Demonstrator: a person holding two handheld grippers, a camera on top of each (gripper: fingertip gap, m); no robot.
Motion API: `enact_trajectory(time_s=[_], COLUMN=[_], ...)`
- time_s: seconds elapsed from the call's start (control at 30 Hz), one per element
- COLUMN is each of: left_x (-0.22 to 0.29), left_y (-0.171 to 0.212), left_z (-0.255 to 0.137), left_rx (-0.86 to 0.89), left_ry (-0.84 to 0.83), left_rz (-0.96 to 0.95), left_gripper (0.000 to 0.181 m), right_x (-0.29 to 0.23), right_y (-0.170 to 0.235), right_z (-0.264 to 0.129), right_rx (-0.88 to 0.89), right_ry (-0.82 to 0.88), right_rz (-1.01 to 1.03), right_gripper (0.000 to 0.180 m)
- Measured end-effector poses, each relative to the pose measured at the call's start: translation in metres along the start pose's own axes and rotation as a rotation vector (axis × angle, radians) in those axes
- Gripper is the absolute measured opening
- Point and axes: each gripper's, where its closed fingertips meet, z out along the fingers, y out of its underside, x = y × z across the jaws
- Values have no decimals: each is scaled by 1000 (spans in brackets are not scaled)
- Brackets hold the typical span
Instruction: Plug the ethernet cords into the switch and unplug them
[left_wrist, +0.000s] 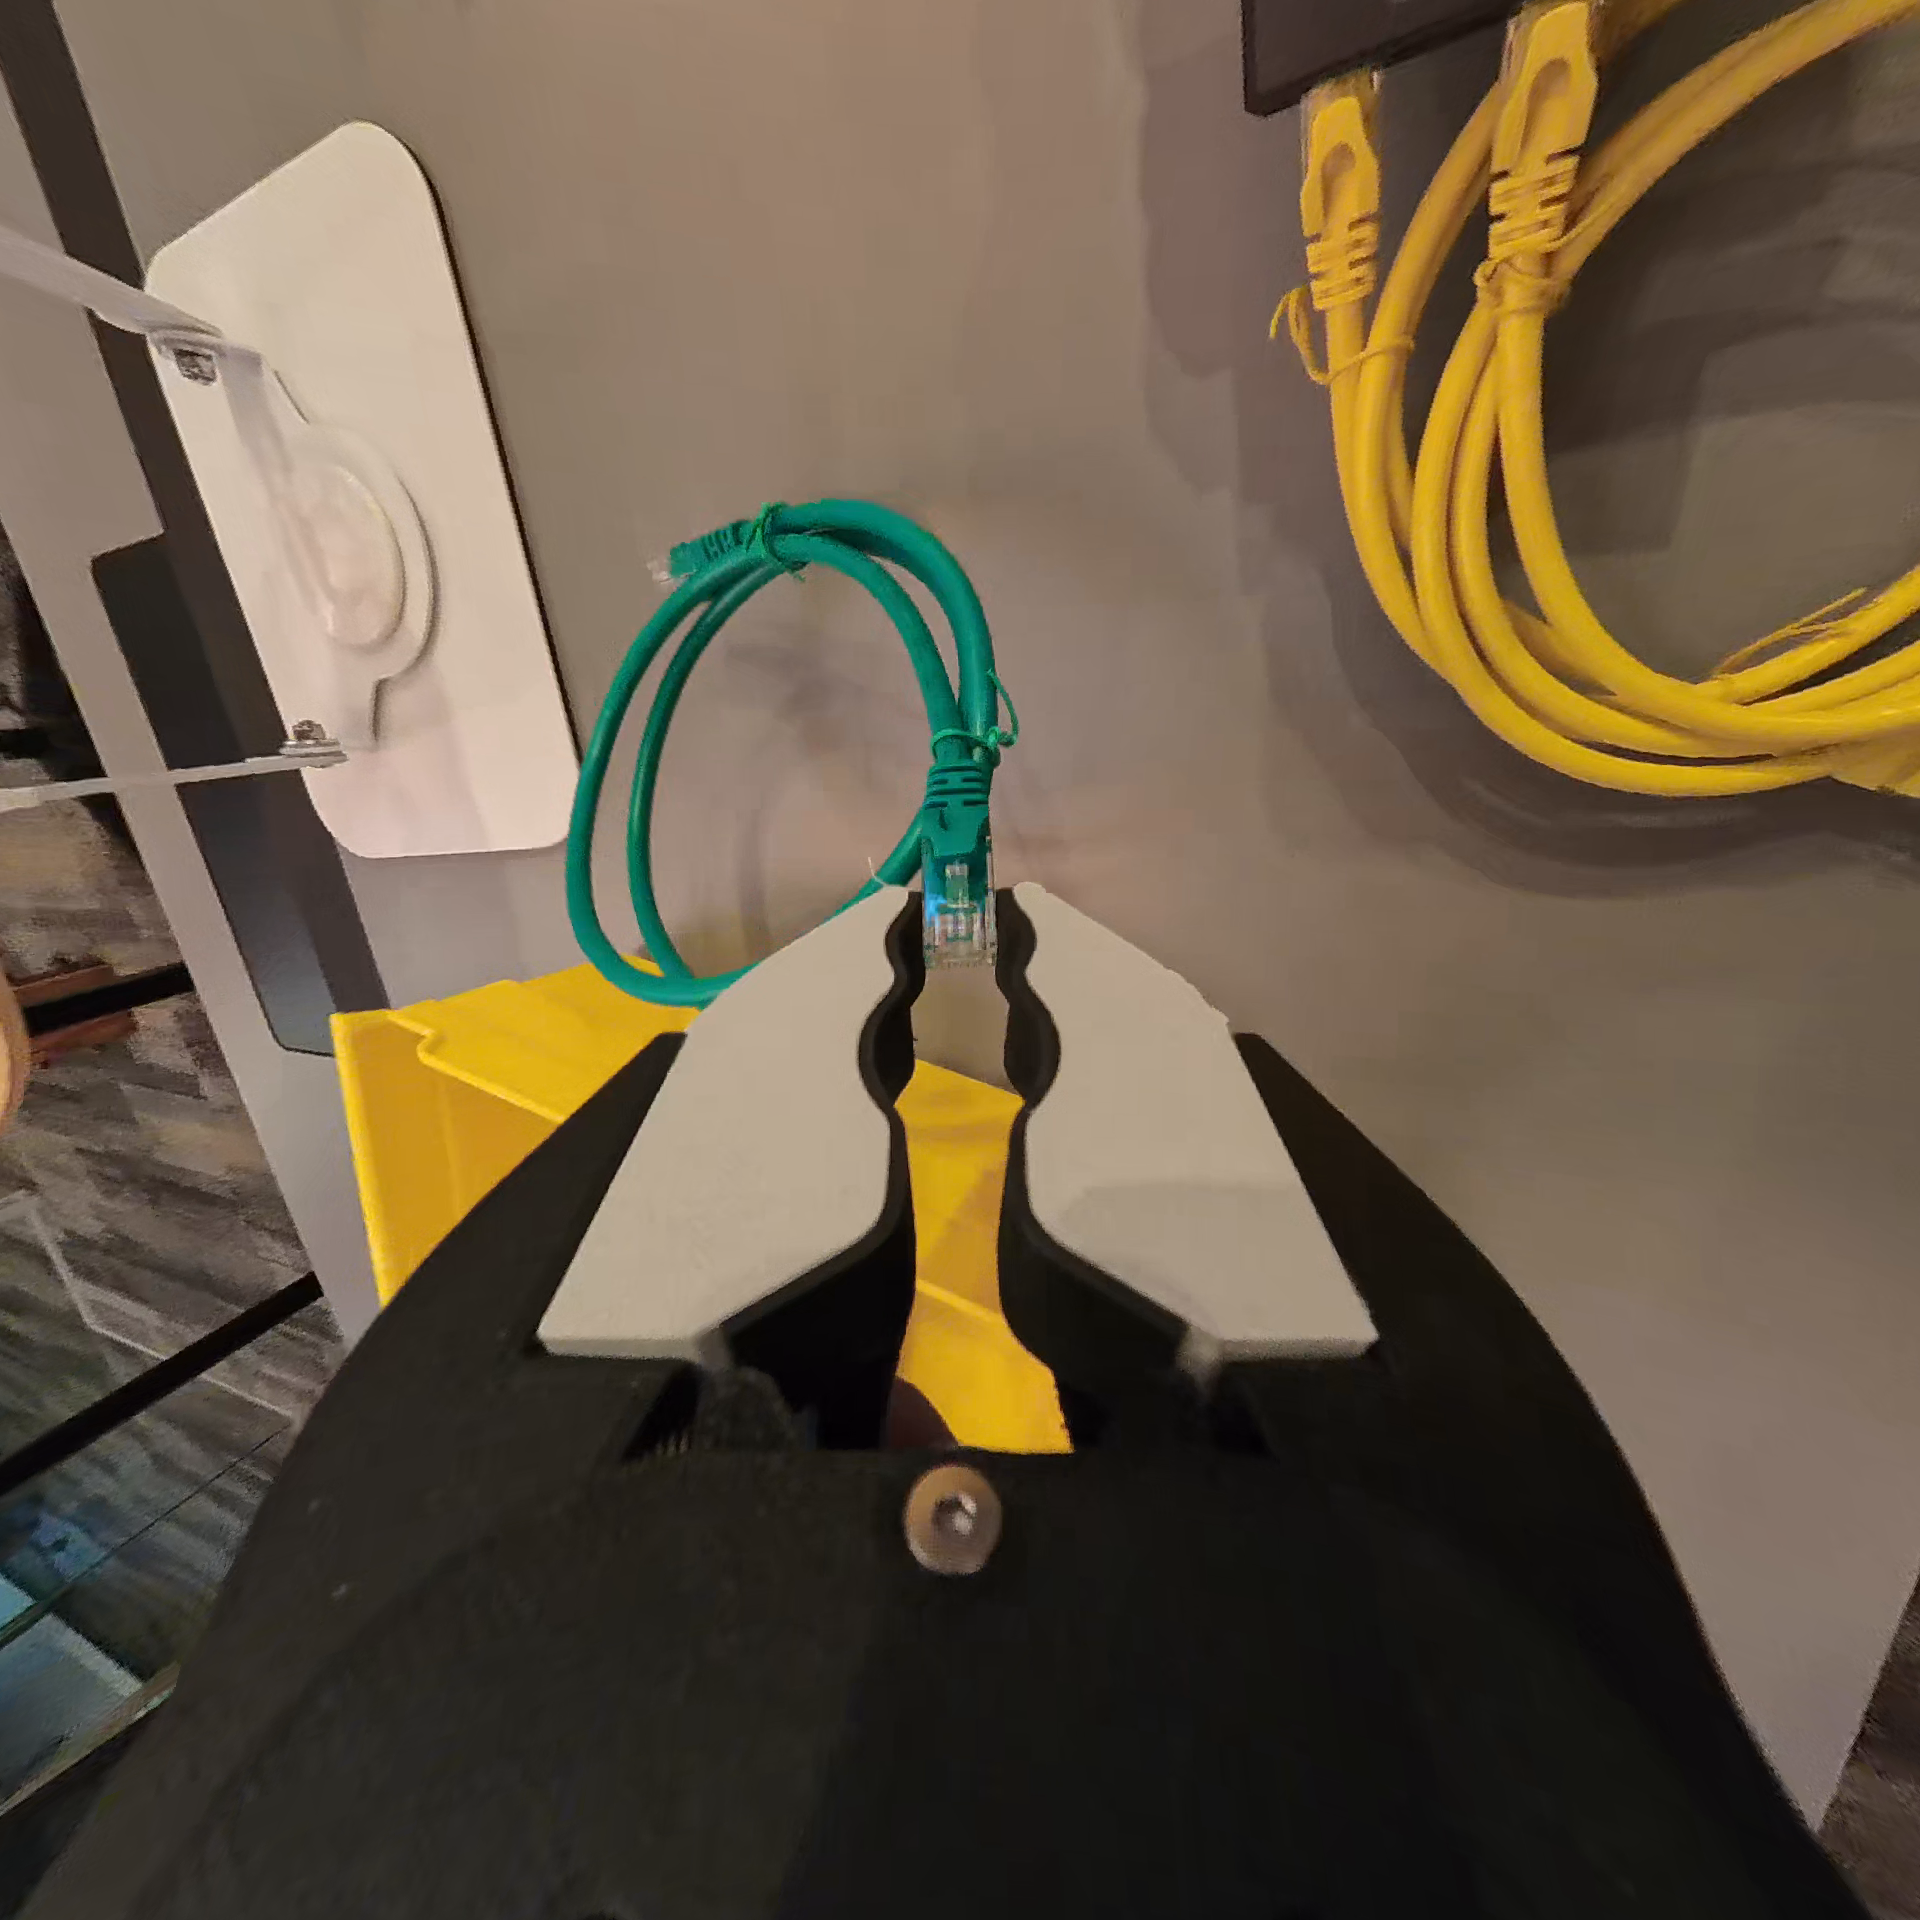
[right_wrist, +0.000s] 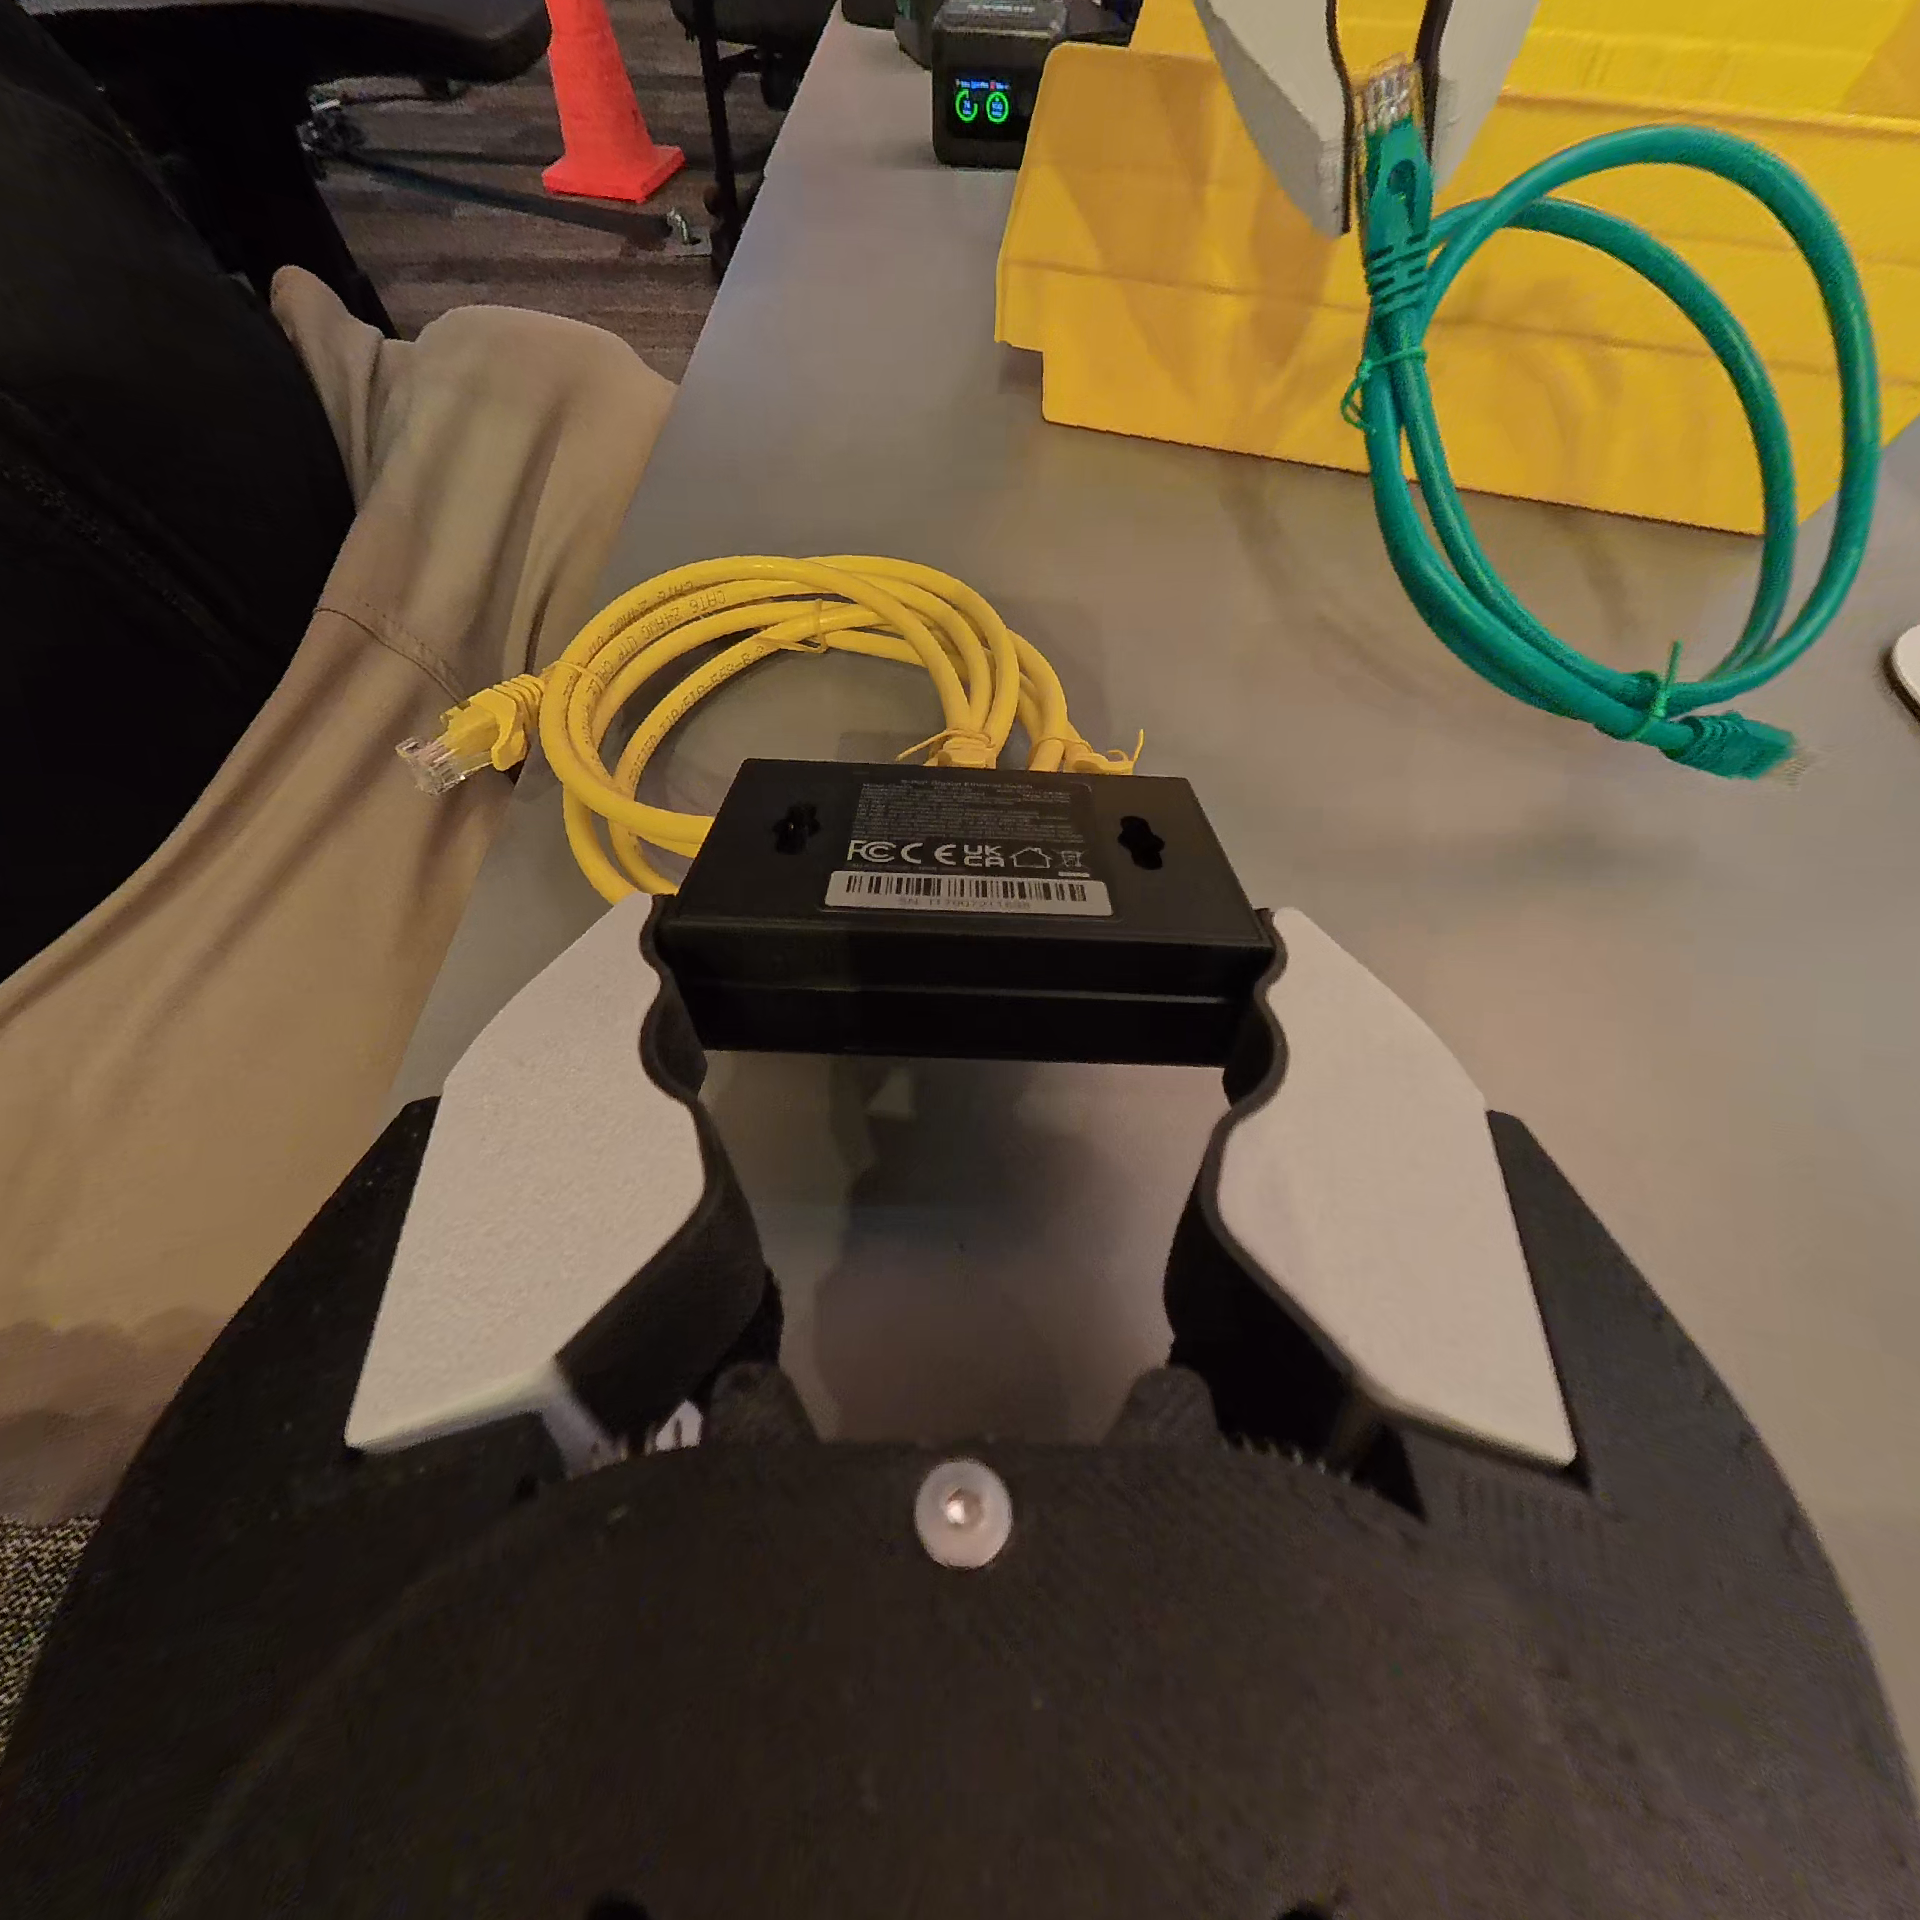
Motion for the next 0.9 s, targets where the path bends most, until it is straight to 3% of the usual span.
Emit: enact_trajectory(time_s=[0.1, 0.33, 0.37, 0.47, 0.5, 0.6, 0.67, 0.8, 0.9], left_x=[2, 24, 19, -29, -37, -48, -42, -6, 11], left_y=[8, -17, -10, 26, 37, 39, 37, 4, 9], left_z=[9, 18, 24, 45, 47, 39, 35, 45, 67], left_rx=[-13, 117, 76, -144, -195, -208, -230, -70, -65], left_ry=[5, 202, 204, 44, 51, 22, 5, 35, -11], left_rz=[21, 203, 223, 251, 186, -55, -324, -780, -964], left_gripper=[12, 13, 12, 39, 48, 34, 41, 47, 65], right_x=[0, -1, -1, -1, -1, -1, -1, -1, -2], right_y=[0, 0, 0, -1, -1, -1, -1, 0, 0], right_z=[0, 0, 0, 0, -1, 0, 0, 1, 1], right_rx=[0, 3, 3, 5, 5, 5, 4, -6, -5], right_ry=[0, -4, -4, -5, -5, -4, -5, -9, -7], right_rz=[-1, 0, 1, 1, 1, 0, 1, 0, -4], right_gripper=[100, 100, 100, 100, 100, 100, 100, 100, 99])
